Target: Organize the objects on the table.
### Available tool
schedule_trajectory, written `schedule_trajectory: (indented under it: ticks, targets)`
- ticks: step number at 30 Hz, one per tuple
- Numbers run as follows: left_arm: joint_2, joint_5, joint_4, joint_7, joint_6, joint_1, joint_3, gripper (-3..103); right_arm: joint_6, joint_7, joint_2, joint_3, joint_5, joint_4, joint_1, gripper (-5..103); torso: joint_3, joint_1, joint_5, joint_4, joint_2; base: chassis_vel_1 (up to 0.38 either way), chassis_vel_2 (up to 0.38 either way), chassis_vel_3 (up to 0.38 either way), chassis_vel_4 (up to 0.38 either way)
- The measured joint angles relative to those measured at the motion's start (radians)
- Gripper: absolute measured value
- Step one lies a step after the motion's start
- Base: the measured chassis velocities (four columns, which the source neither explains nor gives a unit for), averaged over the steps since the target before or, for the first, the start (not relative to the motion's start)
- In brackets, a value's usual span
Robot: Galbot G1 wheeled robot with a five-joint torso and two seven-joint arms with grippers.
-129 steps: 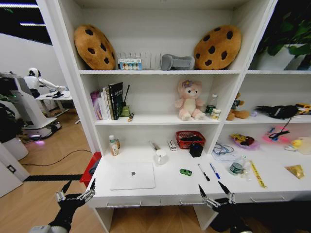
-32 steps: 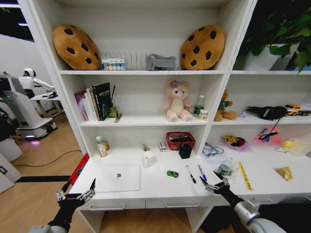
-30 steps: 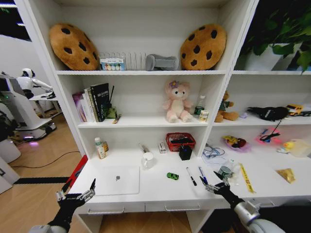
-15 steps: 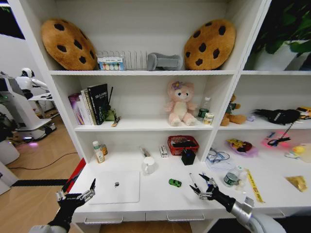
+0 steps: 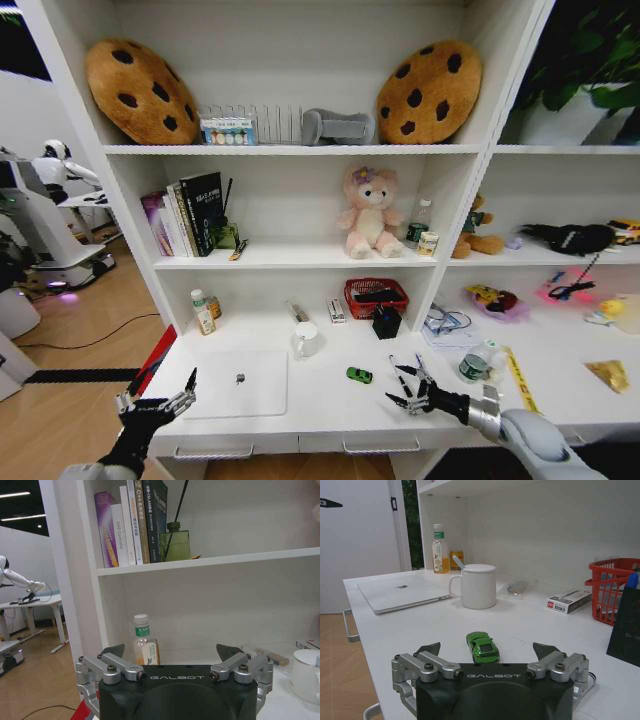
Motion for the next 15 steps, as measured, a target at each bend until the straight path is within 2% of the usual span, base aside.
schedule_trajectory:
  ticks: [8, 15]
  targets:
    - [0.000, 0.000, 0.000, 0.000, 0.000, 0.000, 0.000, 100, -0.008, 0.045, -0.001, -0.106, -0.004, -0.051, 0.106, 100, 0.000, 0.000, -0.0001, -0.0001, 0.000, 0.000, 0.000, 0.000, 0.000]
    - [0.000, 0.000, 0.000, 0.000, 0.000, 0.000, 0.000, 100, -0.006, 0.049, -0.001, -0.190, -0.021, -0.092, 0.192, 100, 0.000, 0.000, -0.0001, 0.0001, 0.000, 0.000, 0.000, 0.000, 0.000]
